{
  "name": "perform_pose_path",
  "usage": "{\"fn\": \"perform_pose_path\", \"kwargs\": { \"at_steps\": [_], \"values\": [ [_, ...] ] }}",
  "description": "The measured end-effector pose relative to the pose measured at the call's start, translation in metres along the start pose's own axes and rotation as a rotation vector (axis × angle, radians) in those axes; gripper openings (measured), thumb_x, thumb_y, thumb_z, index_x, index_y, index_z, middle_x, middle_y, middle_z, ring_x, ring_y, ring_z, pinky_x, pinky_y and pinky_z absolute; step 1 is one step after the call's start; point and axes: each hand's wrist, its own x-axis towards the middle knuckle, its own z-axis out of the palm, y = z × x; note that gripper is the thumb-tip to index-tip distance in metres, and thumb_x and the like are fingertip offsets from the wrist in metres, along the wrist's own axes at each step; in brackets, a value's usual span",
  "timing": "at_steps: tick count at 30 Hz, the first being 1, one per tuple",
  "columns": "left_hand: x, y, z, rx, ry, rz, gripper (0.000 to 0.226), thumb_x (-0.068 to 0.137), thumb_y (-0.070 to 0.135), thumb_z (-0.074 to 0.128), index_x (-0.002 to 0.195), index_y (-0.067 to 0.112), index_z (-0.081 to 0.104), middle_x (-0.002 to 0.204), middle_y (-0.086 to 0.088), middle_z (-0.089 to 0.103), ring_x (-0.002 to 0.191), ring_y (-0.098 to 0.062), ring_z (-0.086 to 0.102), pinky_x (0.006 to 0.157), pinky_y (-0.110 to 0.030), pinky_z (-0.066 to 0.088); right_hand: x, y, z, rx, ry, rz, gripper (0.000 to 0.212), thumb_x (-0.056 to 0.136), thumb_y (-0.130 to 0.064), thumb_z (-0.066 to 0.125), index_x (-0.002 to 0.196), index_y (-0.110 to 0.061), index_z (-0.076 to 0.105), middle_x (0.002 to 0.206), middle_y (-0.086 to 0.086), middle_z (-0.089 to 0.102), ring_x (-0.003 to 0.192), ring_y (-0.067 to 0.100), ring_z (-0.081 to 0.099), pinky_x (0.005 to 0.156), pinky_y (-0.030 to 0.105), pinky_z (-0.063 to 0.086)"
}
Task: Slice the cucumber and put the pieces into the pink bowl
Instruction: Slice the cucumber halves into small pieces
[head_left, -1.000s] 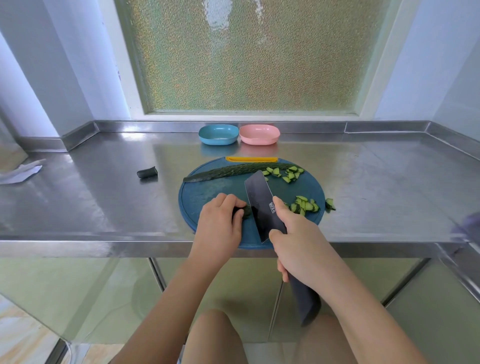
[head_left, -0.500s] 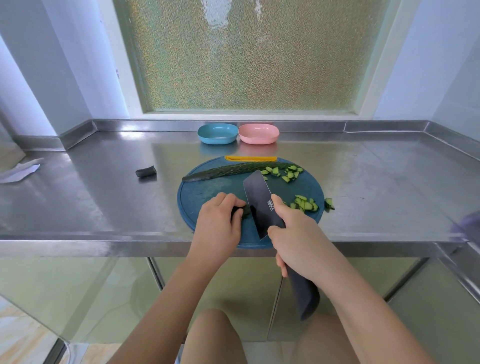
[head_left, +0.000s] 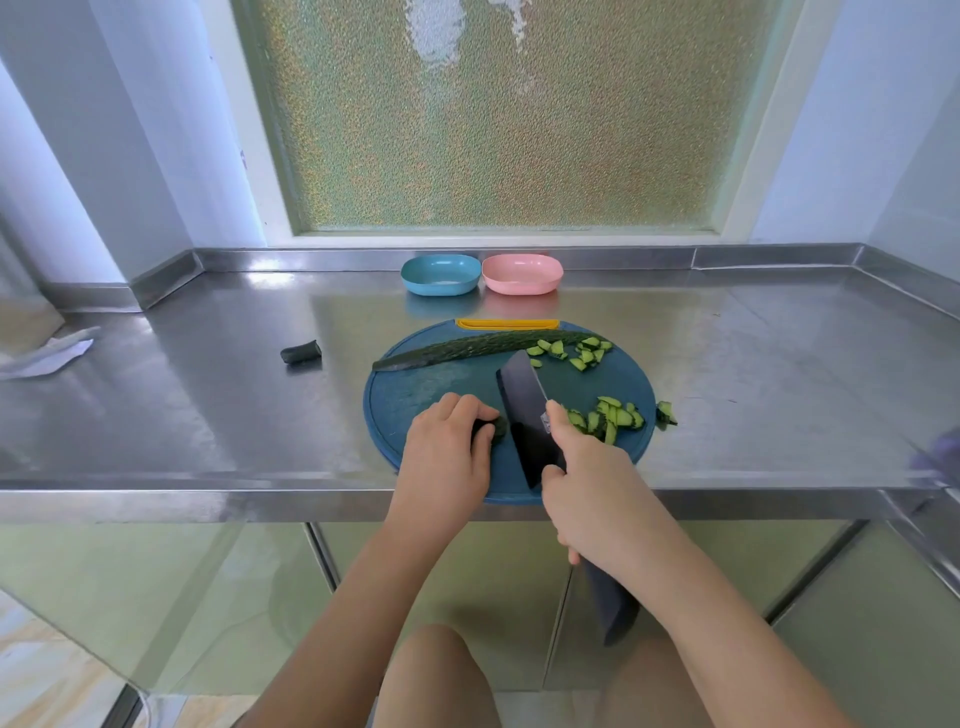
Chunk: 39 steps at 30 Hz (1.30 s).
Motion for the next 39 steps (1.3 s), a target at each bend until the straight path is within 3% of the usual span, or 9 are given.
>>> {"fn": "perform_pose_path", "kwargs": {
  "at_steps": [4, 9, 13, 15, 18, 21, 25, 34, 39],
  "values": [
    [0.001, 0.000, -0.001, 0.015, -0.001, 0.004, 0.009, 0.089, 0.007, 0.054, 0.093, 0.010, 0.062, 0.089, -0.004, 0.059, 0.079, -0.023, 0.055, 0.072, -0.034, 0.044, 0.004, 0.005, -0.012, -0.003, -0.015, 0.010, 0.069, 0.098, -0.012, 0.036, 0.152, -0.038, 0.002, 0.091, 0.010, 0.061, 0.038, 0.014, 0.053, 0.046, 0.025, 0.053],
    [0.000, 0.002, -0.008, -0.011, -0.100, -0.025, 0.013, 0.089, 0.012, 0.056, 0.101, 0.013, 0.060, 0.098, -0.001, 0.058, 0.090, -0.020, 0.054, 0.082, -0.031, 0.042, 0.012, 0.005, -0.033, -0.033, -0.052, -0.038, 0.075, 0.091, -0.005, 0.038, 0.153, -0.034, 0.009, 0.066, 0.004, 0.053, 0.031, 0.011, 0.050, 0.049, 0.026, 0.052],
    [0.003, 0.005, -0.020, -0.129, -0.167, -0.131, 0.026, 0.091, 0.018, 0.056, 0.116, 0.018, 0.056, 0.118, 0.003, 0.053, 0.107, -0.010, 0.050, 0.091, -0.019, 0.035, 0.019, 0.006, -0.058, -0.044, -0.021, -0.140, 0.067, 0.092, -0.010, 0.039, 0.150, -0.036, 0.019, 0.068, 0.000, 0.055, 0.038, 0.013, 0.053, 0.046, 0.023, 0.047],
    [0.007, 0.010, -0.027, -0.171, -0.075, -0.166, 0.040, 0.092, 0.019, 0.055, 0.130, 0.021, 0.047, 0.133, 0.003, 0.044, 0.116, -0.004, 0.041, 0.095, -0.014, 0.029, 0.021, 0.005, -0.073, -0.172, 0.013, -0.203, 0.056, 0.094, -0.013, 0.042, 0.145, -0.029, 0.026, 0.071, -0.002, 0.054, 0.048, 0.015, 0.057, 0.049, 0.027, 0.048],
    [0.018, 0.020, -0.038, -0.119, 0.012, -0.092, 0.061, 0.089, 0.027, 0.058, 0.144, 0.029, 0.030, 0.151, -0.002, 0.020, 0.140, -0.016, 0.019, 0.113, -0.032, 0.022, 0.025, 0.007, -0.093, -0.469, 0.072, -0.286, 0.034, 0.095, -0.017, 0.046, 0.127, -0.018, 0.035, 0.079, 0.001, 0.054, 0.066, 0.019, 0.056, 0.060, 0.034, 0.046],
    [0.031, 0.036, -0.043, 0.037, -0.084, 0.104, 0.075, 0.079, 0.054, 0.055, 0.144, 0.041, 0.020, 0.157, 0.001, -0.004, 0.145, -0.024, -0.010, 0.114, -0.038, 0.004, 0.026, 0.012, -0.107, -0.699, 0.127, -0.382, 0.022, 0.093, -0.017, 0.047, 0.105, -0.020, 0.029, 0.074, 0.003, 0.056, 0.062, 0.020, 0.054, 0.060, 0.039, 0.050],
    [0.042, 0.049, -0.032, 0.126, -0.313, 0.268, 0.078, 0.074, 0.067, 0.056, 0.141, 0.047, 0.023, 0.156, 0.005, -0.014, 0.140, -0.019, -0.026, 0.115, -0.042, -0.002, 0.026, 0.016, -0.123, -0.850, 0.087, -0.398, 0.026, 0.095, -0.019, 0.040, 0.096, -0.029, 0.016, 0.065, 0.001, 0.045, 0.055, 0.017, 0.042, 0.047, 0.028, 0.033],
    [0.055, 0.046, -0.012, 0.181, -0.477, 0.272, 0.080, 0.068, 0.079, 0.032, 0.142, 0.051, 0.017, 0.156, 0.007, -0.007, 0.142, -0.023, -0.020, 0.115, -0.046, -0.005, 0.033, 0.032, -0.135, -1.058, 0.152, -0.498, 0.038, 0.095, -0.017, 0.041, 0.083, -0.024, 0.006, 0.070, 0.004, 0.049, 0.053, 0.017, 0.040, 0.045, 0.032, 0.030],
    [0.064, 0.032, -0.006, 0.149, -0.497, 0.219, 0.082, 0.069, 0.080, 0.035, 0.143, 0.049, 0.020, 0.158, 0.004, -0.002, 0.143, -0.017, -0.017, 0.116, -0.043, -0.002, 0.032, 0.034, -0.140, -1.003, 0.115, -0.467, 0.020, 0.092, -0.014, 0.039, 0.090, -0.018, 0.020, 0.067, 0.003, 0.043, 0.056, 0.017, 0.038, 0.048, 0.031, 0.028]
  ]
}}
